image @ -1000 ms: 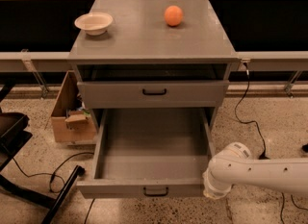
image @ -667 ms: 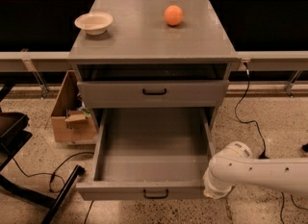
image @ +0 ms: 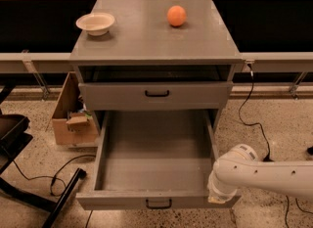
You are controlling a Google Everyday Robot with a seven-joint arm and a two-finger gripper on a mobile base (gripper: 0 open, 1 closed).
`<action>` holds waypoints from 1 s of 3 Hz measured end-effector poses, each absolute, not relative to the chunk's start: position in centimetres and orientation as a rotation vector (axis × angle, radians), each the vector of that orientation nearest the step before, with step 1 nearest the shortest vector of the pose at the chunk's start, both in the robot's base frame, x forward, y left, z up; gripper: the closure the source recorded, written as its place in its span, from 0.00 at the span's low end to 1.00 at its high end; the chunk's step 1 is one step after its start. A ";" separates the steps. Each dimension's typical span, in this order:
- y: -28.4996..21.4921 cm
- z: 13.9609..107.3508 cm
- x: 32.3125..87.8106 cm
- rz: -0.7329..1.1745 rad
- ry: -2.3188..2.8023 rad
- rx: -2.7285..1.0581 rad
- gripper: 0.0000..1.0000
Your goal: Open middle drawer
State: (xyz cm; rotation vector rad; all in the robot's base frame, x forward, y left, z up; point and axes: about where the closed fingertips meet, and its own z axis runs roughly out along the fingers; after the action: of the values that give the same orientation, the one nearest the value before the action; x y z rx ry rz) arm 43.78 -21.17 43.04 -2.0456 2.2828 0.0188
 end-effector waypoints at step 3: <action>-21.2 43.0 43.8 0.019 2.283 -2.046 0.09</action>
Offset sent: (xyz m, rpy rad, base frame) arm 0.0000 0.0000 0.0000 0.0000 0.0000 0.0000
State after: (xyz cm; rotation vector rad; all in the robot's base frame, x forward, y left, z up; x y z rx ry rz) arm 43.78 -21.17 43.04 -2.0457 2.2829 0.0189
